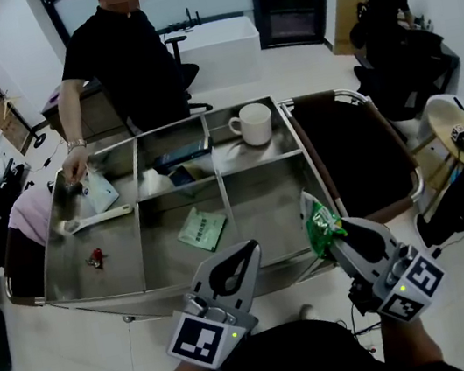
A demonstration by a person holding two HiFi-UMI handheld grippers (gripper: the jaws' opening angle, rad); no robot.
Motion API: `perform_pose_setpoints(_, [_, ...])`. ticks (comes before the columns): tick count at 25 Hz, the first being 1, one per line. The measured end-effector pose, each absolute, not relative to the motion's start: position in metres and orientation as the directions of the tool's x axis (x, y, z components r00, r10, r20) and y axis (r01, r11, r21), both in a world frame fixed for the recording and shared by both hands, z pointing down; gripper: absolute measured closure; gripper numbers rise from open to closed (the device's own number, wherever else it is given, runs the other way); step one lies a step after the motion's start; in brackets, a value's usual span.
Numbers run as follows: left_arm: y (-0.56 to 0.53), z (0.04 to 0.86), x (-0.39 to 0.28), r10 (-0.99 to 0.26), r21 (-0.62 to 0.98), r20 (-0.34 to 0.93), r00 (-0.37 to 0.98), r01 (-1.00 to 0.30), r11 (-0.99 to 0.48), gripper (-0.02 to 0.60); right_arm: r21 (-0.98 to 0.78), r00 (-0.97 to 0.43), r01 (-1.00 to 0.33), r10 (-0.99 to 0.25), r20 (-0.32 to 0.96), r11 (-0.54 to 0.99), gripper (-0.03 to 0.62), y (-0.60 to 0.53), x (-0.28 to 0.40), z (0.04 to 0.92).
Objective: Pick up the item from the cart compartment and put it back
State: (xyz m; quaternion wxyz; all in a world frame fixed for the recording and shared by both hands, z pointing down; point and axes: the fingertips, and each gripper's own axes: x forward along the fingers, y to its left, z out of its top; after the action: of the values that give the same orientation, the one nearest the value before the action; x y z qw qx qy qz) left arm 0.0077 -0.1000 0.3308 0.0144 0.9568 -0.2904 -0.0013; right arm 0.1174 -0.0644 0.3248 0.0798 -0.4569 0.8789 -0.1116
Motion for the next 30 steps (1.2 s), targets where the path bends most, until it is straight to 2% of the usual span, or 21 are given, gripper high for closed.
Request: perform_pose_setpoints(30, [-0.100, 0.331, -0.003, -0.575, 0.024, 0.005, 0.818, -0.574, -0.818, 0.581, -0.211, -0.554, -0.808, -0.831, -0.047, 0.551, 0.491, -0.086, 0.124, 0.311])
